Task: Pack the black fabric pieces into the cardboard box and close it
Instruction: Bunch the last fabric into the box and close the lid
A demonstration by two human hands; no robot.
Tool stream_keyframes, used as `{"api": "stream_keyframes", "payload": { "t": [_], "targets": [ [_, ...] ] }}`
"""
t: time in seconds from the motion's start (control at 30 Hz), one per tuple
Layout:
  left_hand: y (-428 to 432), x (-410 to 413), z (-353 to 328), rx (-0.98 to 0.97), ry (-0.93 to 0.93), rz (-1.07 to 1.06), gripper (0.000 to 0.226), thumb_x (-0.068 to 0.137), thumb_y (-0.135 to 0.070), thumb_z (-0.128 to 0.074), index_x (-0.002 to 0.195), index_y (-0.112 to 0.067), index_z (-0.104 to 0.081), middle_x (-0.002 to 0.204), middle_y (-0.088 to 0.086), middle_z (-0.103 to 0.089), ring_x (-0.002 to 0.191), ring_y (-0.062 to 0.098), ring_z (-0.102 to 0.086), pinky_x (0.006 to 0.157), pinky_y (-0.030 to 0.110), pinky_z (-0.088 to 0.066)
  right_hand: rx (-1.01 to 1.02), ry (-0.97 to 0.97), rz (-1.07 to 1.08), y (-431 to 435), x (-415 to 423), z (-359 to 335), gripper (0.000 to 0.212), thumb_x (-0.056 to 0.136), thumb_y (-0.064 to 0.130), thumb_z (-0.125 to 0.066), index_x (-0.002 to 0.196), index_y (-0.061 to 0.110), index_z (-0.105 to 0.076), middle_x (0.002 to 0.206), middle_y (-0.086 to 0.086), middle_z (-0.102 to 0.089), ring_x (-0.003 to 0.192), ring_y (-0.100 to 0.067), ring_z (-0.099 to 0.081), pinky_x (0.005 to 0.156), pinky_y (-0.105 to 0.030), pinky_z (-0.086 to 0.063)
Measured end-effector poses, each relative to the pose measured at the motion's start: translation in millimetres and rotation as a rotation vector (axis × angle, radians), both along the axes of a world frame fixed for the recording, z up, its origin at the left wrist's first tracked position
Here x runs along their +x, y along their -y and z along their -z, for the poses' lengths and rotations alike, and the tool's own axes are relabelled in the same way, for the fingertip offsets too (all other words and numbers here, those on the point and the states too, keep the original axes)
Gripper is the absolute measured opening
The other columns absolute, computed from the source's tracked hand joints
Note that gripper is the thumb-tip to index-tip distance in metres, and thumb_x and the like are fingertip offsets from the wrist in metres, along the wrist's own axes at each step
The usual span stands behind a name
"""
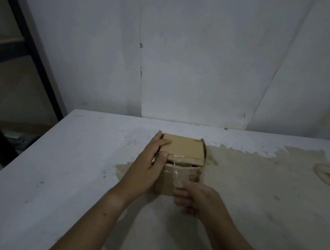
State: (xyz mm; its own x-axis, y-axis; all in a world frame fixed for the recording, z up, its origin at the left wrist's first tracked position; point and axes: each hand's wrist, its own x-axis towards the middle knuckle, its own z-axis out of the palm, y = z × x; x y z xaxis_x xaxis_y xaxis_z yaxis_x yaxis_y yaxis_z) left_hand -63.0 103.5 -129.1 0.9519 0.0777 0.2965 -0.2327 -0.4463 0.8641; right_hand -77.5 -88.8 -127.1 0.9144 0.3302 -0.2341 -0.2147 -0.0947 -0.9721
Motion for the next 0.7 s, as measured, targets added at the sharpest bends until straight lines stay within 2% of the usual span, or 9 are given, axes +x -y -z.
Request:
{"api": "stream_keyframes", "payload": {
  "t": [0.07, 0.17, 0.3, 0.37, 0.43, 0.57, 0.63, 0.7],
  "targets": [
    [0, -1, -1, 0.041, 0.008, 0.002, 0.036, 0.105, -0.034, -0.042, 0.140, -0.043, -0.048, 0.162, -0.024, -0.020, 0.145, -0.011, -0.018, 0.115, 0.018, -0.026, 0.150, -0.106, -0.002, -8, 2, -3, 0.020, 0.088, 0.039, -0.066, 0.083, 0.024, -0.079, 0.084, -0.002, -0.077, 0.077, -0.014, -0.072, 0.074, -0.035, -0.052],
    [-2, -5, -2, 0.050, -0.037, 0.037, 0.037, 0.105, -0.037, -0.042, 0.138, -0.053, -0.048, 0.163, -0.026, -0.013, 0.145, -0.012, -0.013, 0.110, 0.012, -0.024, 0.295, -0.085, 0.040, -14, 3, -1, 0.017, 0.088, 0.032, -0.066, 0.084, 0.021, -0.077, 0.077, 0.001, -0.070, 0.065, -0.006, -0.058, 0.068, -0.028, -0.045],
    [-5, -3, -3, 0.014, -0.046, 0.068, 0.039, 0.104, -0.026, -0.048, 0.136, -0.049, -0.053, 0.164, -0.024, -0.013, 0.144, -0.014, -0.013, 0.113, 0.016, -0.026, 0.356, -0.034, 0.009, -14, 0, 3, 0.030, 0.076, 0.037, -0.071, 0.091, 0.011, -0.075, 0.088, -0.007, -0.070, 0.076, -0.012, -0.057, 0.071, -0.026, -0.046],
    [-5, -2, -1, 0.005, -0.042, 0.057, 0.041, 0.103, -0.022, -0.049, 0.134, -0.048, -0.055, 0.163, -0.025, -0.014, 0.144, -0.015, -0.014, 0.115, 0.019, -0.027, 0.325, 0.004, 0.007, -13, 0, 8, 0.028, 0.084, 0.030, -0.068, 0.094, 0.005, -0.072, 0.090, -0.010, -0.069, 0.080, -0.017, -0.056, 0.073, -0.028, -0.046],
    [-4, -2, 1, -0.020, -0.036, 0.050, 0.042, 0.101, -0.021, -0.050, 0.131, -0.050, -0.056, 0.162, -0.027, -0.015, 0.144, -0.015, -0.015, 0.115, 0.022, -0.029, 0.235, 0.072, 0.030, -12, -1, 12, 0.018, 0.090, 0.023, -0.065, 0.090, 0.007, -0.072, 0.082, -0.007, -0.070, 0.075, -0.015, -0.057, 0.069, -0.023, -0.048],
    [-4, -7, 1, -0.010, -0.033, 0.054, 0.047, 0.087, -0.046, -0.061, 0.133, -0.052, -0.053, 0.160, -0.033, -0.011, 0.144, -0.013, -0.019, 0.112, 0.026, -0.039, 0.063, 0.220, 0.063, -9, 1, 19, 0.012, 0.092, 0.019, -0.065, 0.086, 0.015, -0.075, 0.082, -0.001, -0.076, 0.072, -0.009, -0.069, 0.063, -0.017, -0.051],
    [-3, -9, 2, 0.062, -0.030, 0.071, 0.064, 0.077, -0.055, -0.070, 0.136, -0.050, -0.047, 0.160, -0.035, -0.005, 0.141, -0.016, -0.022, 0.105, 0.016, -0.043, 0.034, 0.280, 0.092, -10, 2, 22, 0.012, 0.092, 0.015, -0.065, 0.087, 0.015, -0.076, 0.080, 0.001, -0.077, 0.073, -0.007, -0.071, 0.062, -0.014, -0.050],
    [-3, -9, 3, 0.169, -0.017, 0.085, 0.078, 0.072, -0.060, -0.074, 0.140, -0.049, -0.038, 0.160, -0.035, 0.002, 0.137, -0.021, -0.018, 0.102, 0.007, -0.038, 0.022, 0.313, 0.133, -14, 2, 22, 0.011, 0.091, 0.015, -0.067, 0.087, 0.015, -0.077, 0.079, 0.002, -0.077, 0.075, -0.009, -0.073, 0.063, -0.014, -0.052]
  ]
}}
